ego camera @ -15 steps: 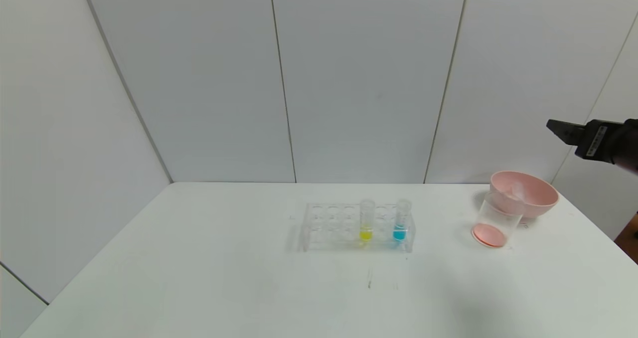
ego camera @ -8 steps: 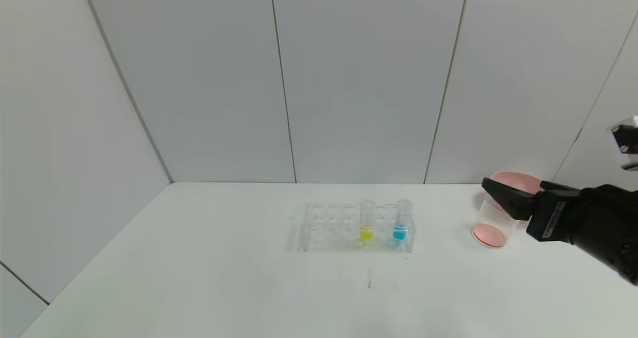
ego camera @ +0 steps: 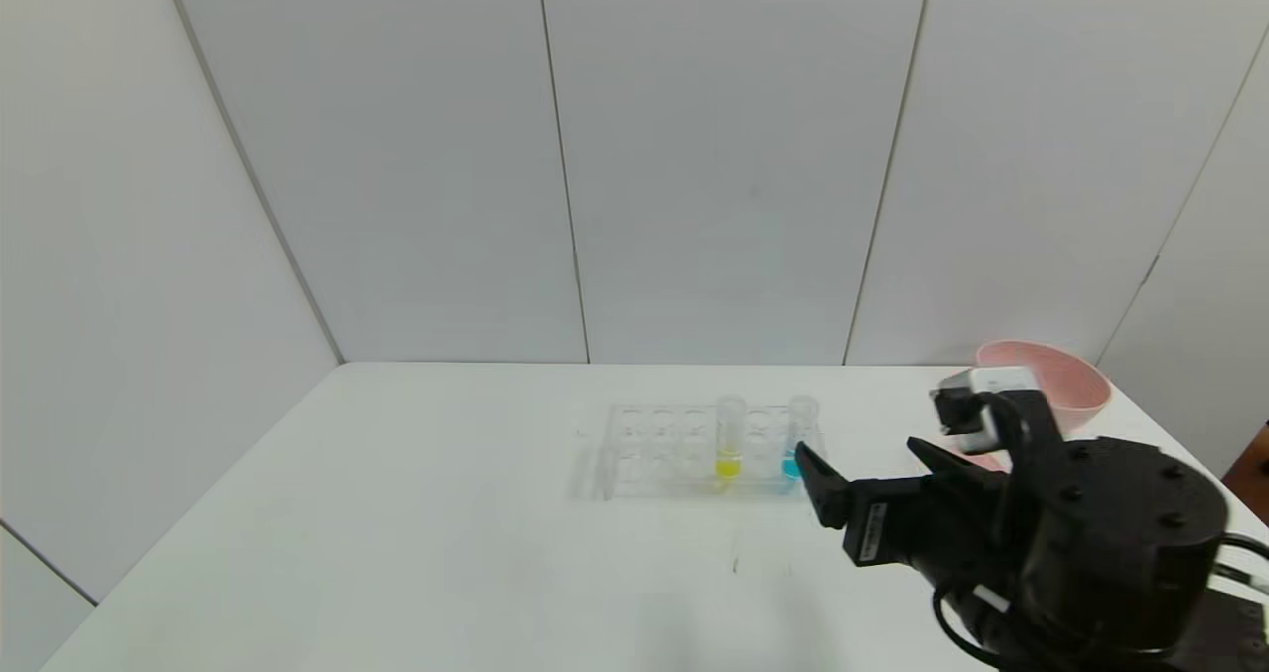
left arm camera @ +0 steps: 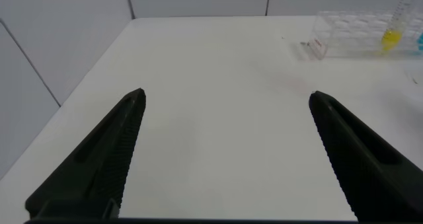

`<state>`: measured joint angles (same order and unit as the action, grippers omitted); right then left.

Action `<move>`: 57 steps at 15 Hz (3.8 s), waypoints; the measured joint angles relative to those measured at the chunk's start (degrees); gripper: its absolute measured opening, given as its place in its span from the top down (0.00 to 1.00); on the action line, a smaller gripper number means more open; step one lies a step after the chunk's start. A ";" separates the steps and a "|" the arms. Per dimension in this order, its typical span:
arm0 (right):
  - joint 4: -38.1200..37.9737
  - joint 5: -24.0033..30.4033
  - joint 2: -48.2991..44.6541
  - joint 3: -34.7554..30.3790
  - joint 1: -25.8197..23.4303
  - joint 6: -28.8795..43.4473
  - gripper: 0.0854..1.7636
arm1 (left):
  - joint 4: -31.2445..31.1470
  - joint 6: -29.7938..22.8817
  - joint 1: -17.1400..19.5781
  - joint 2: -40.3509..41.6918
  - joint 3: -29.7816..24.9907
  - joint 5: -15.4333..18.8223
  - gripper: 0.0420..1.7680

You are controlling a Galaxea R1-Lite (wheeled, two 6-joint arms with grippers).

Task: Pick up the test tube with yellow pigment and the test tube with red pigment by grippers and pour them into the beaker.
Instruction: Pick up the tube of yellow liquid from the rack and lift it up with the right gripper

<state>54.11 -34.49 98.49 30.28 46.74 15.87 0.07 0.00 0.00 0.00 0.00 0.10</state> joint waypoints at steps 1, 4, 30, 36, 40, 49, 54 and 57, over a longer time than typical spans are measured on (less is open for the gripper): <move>0.46 -0.20 2.80 1.55 0.89 0.07 0.04 | 0.00 0.00 0.00 0.00 0.00 0.00 0.00; 0.88 -3.45 10.54 6.60 2.68 0.18 0.04 | 0.00 0.00 0.00 0.00 0.00 0.00 0.00; -2.47 -2.97 31.91 31.32 -1.95 0.07 0.75 | 0.00 0.00 0.00 0.00 0.00 0.00 0.00; -4.06 -2.95 29.21 32.15 -1.99 -0.06 0.75 | 0.00 0.00 0.00 0.00 0.00 0.00 0.00; -5.69 -2.79 24.91 32.89 -1.62 -1.18 0.75 | 0.00 0.00 0.00 0.00 0.00 0.01 0.00; -5.56 -1.26 13.78 31.34 -8.11 -6.30 0.75 | 0.00 0.00 0.00 0.00 0.00 0.00 0.00; -5.27 6.92 7.08 23.80 -23.48 -9.45 0.75 | 0.00 0.02 0.00 0.00 0.00 0.00 0.00; -4.06 16.09 4.57 19.03 -33.95 -12.57 0.75 | 0.00 0.00 0.00 0.00 0.00 -0.02 0.00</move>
<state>50.05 -18.40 103.06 49.31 12.79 3.30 0.07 0.00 0.00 0.00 0.00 0.07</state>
